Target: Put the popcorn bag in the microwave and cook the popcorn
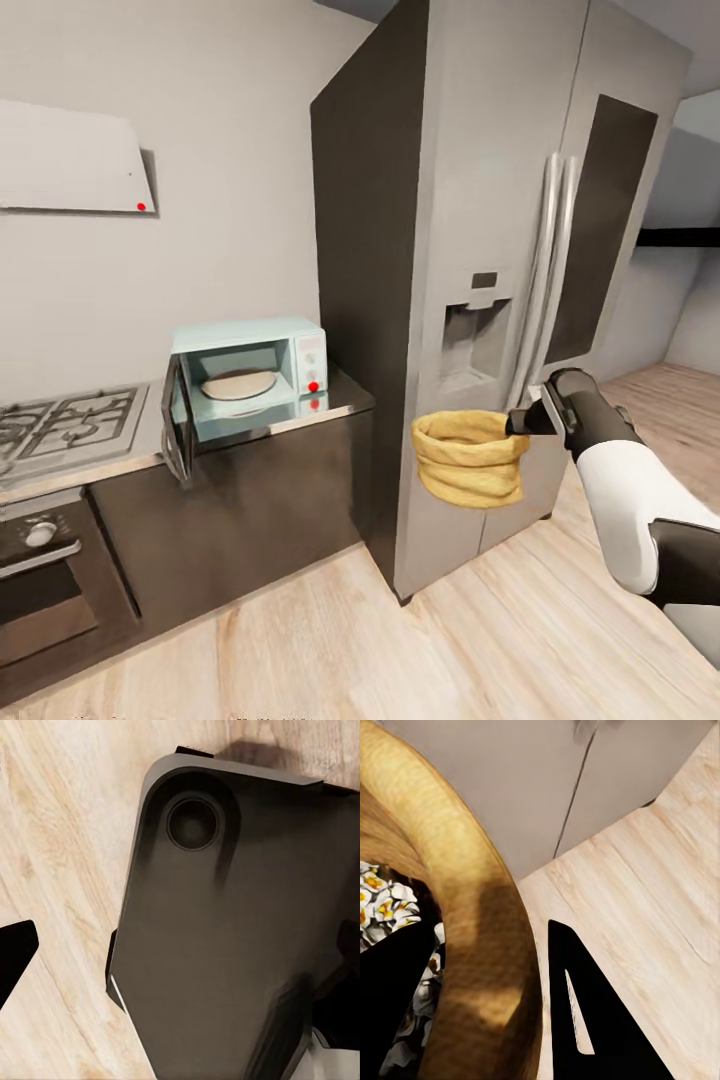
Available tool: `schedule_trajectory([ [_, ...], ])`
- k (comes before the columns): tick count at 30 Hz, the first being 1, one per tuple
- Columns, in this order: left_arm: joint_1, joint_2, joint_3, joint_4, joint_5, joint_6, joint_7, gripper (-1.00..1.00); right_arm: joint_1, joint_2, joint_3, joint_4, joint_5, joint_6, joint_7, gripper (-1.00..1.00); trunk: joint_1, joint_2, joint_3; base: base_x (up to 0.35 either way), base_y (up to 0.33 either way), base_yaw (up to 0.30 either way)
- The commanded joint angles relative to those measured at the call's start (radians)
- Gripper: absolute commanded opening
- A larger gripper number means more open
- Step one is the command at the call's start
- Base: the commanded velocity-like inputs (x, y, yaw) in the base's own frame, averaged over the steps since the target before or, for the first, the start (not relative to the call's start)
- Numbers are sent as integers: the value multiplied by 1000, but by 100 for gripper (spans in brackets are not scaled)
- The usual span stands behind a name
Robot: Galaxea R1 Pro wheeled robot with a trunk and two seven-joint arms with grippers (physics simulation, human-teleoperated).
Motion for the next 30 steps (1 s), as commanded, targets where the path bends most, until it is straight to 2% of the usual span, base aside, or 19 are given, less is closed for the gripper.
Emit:
schedule_trajectory([
  [1, 0, 0, -4, -1, 7, -2, 3, 100, 0, 1, -3, -3, 10, 3, 9, -100, 0, -1, -1, 1, 0, 271],
  [4, 0, 0, -4, -1, 7, -3, 3, 100, 0, 8, -3, -6, 10, 3, 9, -100, 0, -1, -1, 0, 0, 271],
  [7, 0, 0, -4, -1, 7, -3, 3, 100, 0, 43, -3, -8, 11, 3, 7, -100, 0, -1, -1, 0, 0, 271],
  [11, 0, 0, -4, -1, 7, -3, 3, 100, 0, 53, -3, -10, 10, 3, 7, -100, 0, -1, -1, 0, 0, 271],
  [15, 0, -2, -4, -1, 7, -5, 3, 100, 0, 76, -3, -10, 10, 3, 6, -100, 0, -1, -1, 0, 0, 270],
  [30, 0, -3, -4, -1, 5, -5, 2, 100, 0, 78, -5, -10, 11, 3, 5, -100, 0, -1, -1, 0, 0, 270],
])
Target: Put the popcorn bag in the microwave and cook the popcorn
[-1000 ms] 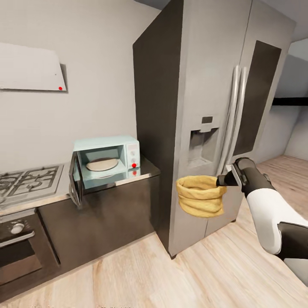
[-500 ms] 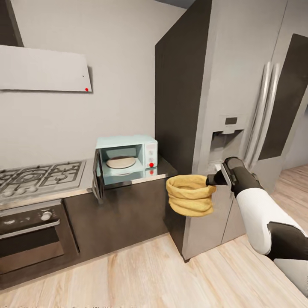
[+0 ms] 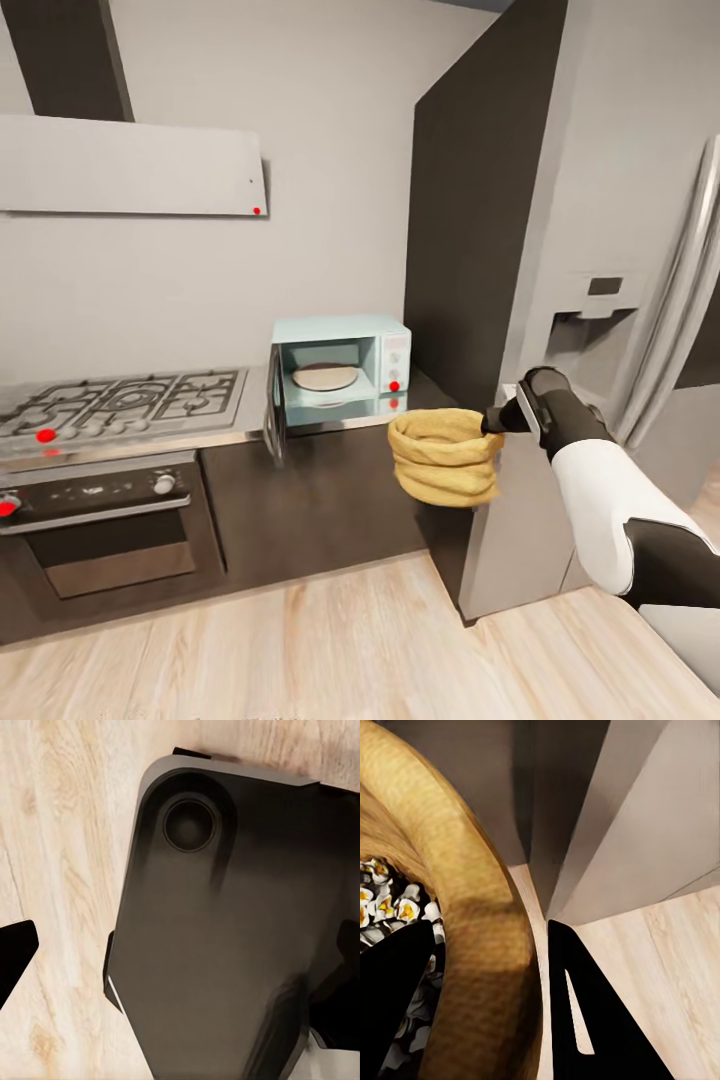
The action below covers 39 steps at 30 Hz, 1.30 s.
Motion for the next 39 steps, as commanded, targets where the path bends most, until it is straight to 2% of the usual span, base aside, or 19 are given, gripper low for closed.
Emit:
schedule_trajectory([
  [1, 0, -1, -4, -1, 7, -2, 3, 100, 0, 0, -3, -1, 10, 3, 9, -100, 0, -1, -1, 0, 0, 270],
  [24, 0, -1, -3, -1, 7, -1, 3, 100, 0, -4, -5, -2, 10, 3, 11, -100, 0, -1, -1, 0, 0, 268],
  [39, 0, -1, -3, -1, 7, -1, 3, 100, 0, -7, -9, -3, 9, 3, 14, -100, 0, -1, -1, 0, 0, 23],
])
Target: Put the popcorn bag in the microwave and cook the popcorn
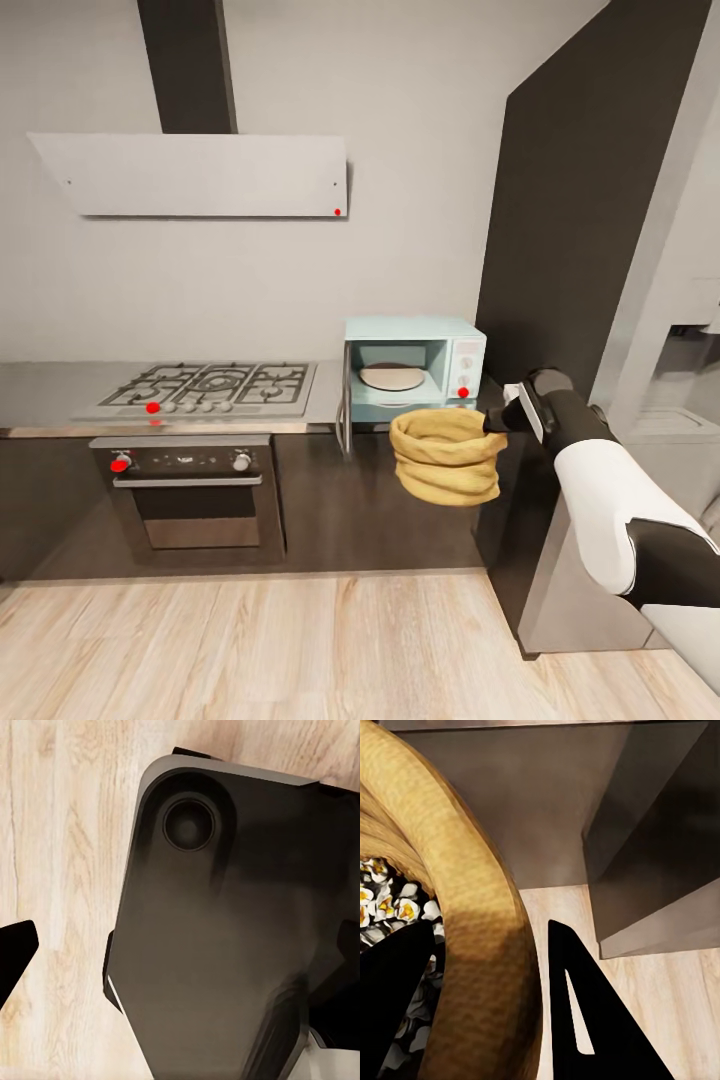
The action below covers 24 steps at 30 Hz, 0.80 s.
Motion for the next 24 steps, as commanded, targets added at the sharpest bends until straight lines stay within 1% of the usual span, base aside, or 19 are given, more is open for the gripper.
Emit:
schedule_trajectory([
  [1, 0, 0, -4, -1, 7, -2, 3, 100, -1, 0, -4, -1, 10, 3, 10, -100, 0, -1, -1, 0, 0, 0],
  [10, 0, 0, -3, -1, 7, -3, 3, 100, -1, -7, -4, -1, 9, 3, 24, -100, 0, -1, -1, 0, 0, 0],
  [12, 0, 0, -2, -1, 7, -3, 3, 100, -1, -1, -4, -2, 9, 3, 24, -100, 0, -1, -1, 0, 0, 0],
  [13, 0, 0, -2, -1, 7, -4, 3, 100, -1, 4, -4, -41, 9, 3, 24, -100, 0, -1, -1, 0, 0, 0],
  [16, 0, 0, -2, -1, 7, -3, 3, 100, -1, 7, -5, -182, 9, 3, 24, -100, 0, -1, -1, 0, 0, 0],
  [17, 0, 0, -2, -1, 7, -3, 3, 100, -1, 8, -5, -211, 9, 3, 24, -100, 0, -1, -1, 0, 0, 0],
  [20, 0, 0, -2, -1, 7, -3, 3, 100, -1, 10, -4, -237, 8, 3, 24, -100, 0, -1, -1, 0, 0, 0],
  [24, 0, 0, -2, -1, 7, -3, 3, 100, -1, 11, -3, -241, 8, 3, 23, -100, 0, -1, -1, 0, 0, 0],
])
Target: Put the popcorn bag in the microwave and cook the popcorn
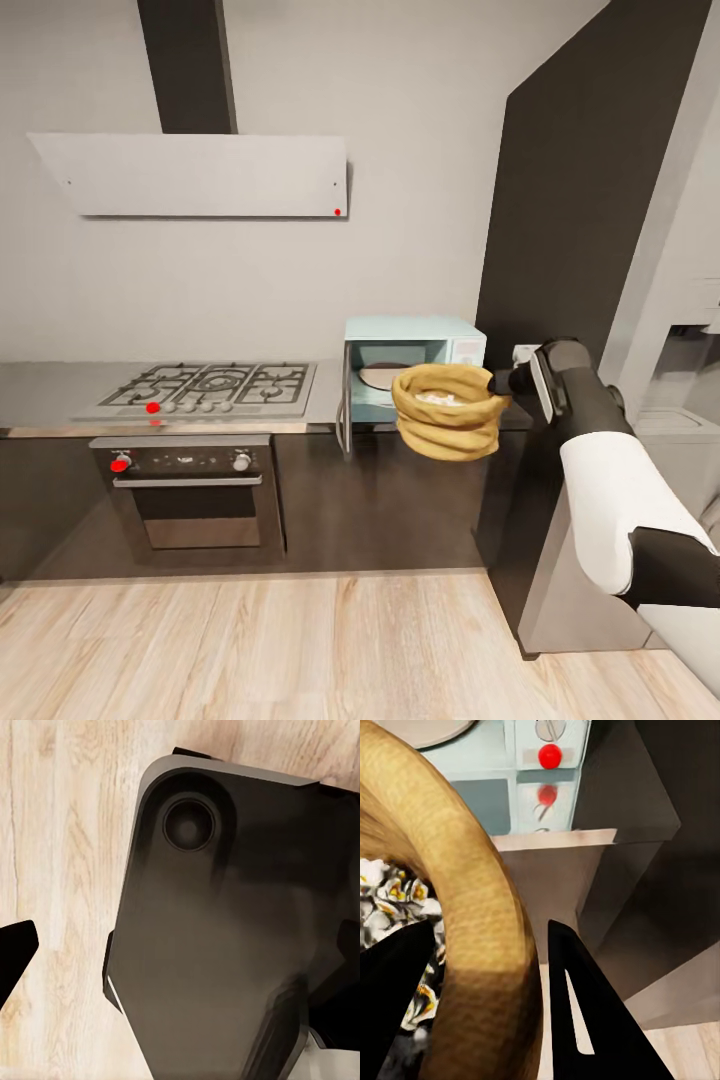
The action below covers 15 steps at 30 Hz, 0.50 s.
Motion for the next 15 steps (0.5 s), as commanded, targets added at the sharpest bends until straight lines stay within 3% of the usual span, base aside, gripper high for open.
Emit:
schedule_trajectory([
  [1, 0, 0, -4, -1, 7, -2, 3, 100, -1, 2, -1, -1, 10, 3, 9, -100, 0, -1, -1, 0, 0, 0],
  [7, 0, -2, -4, -1, 7, -2, 3, 100, -15, 69, -1, 53, 9, 3, 3, -100, 0, -1, -1, 0, 0, 0],
  [15, 0, -2, -5, -1, 7, -3, 3, 100, -135, 67, -19, 225, 9, 3, 1, -100, 0, -1, -1, 0, 0, 0],
])
